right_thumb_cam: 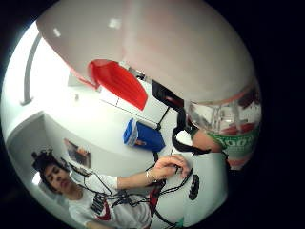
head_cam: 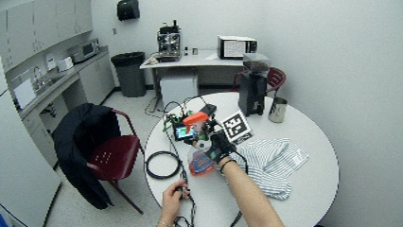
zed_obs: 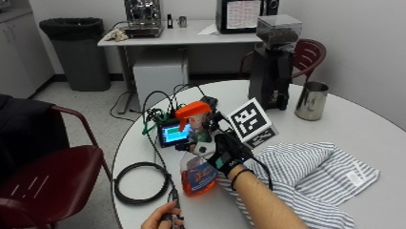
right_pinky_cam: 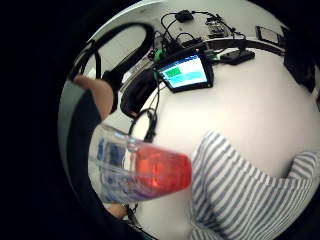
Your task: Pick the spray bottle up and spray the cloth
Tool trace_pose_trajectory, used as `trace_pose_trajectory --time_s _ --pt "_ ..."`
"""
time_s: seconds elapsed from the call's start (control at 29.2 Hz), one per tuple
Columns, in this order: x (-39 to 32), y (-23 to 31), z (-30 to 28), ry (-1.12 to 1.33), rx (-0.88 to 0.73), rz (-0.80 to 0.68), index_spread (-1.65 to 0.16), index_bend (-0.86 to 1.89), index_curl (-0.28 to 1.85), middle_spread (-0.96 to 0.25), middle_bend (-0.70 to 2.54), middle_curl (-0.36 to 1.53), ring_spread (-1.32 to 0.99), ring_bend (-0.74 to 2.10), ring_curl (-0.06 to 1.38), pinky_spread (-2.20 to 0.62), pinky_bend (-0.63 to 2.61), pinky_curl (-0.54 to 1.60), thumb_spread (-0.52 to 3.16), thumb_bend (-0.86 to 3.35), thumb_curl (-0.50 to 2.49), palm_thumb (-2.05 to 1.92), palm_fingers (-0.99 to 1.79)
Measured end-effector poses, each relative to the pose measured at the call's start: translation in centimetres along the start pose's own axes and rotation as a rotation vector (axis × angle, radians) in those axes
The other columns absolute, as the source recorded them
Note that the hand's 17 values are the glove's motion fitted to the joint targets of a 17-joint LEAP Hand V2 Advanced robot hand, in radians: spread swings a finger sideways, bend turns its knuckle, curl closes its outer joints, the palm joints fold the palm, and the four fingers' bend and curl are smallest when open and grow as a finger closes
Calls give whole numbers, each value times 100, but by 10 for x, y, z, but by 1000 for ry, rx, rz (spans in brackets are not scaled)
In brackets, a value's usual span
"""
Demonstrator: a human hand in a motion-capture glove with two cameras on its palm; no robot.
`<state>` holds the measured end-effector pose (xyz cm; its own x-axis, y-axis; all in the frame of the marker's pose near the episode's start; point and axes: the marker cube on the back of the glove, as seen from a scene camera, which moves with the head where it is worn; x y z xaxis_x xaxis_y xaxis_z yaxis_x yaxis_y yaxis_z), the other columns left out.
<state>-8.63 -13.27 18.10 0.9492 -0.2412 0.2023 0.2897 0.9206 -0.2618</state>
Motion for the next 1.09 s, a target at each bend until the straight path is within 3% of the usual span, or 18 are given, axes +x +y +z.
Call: trace_pose_trajectory --time_s 0.1,0.21,0.51,0.79,1.09 --pt "7 8 1 -55 -23 -2 -31 -24 18 -14 57 56 -15 67 47 -5 44 41 68 -7 59 89 75" --pt "7 14 -6 -76 -16 -15 -34 -18 13 -13 55 55 -12 67 49 3 52 44 73 -7 56 83 50" --pt "6 50 -17 39 -123 -34 -36 -6 0 -13 56 50 -9 71 43 12 61 40 81 -2 53 85 43" --pt "-14 69 -25 175 -267 -119 -37 2 0 -12 57 47 -8 72 42 14 62 39 85 -2 52 87 46" --pt "-16 86 -39 308 -326 -130 -37 3 0 -12 60 46 -7 71 41 14 60 38 87 -2 52 89 49"
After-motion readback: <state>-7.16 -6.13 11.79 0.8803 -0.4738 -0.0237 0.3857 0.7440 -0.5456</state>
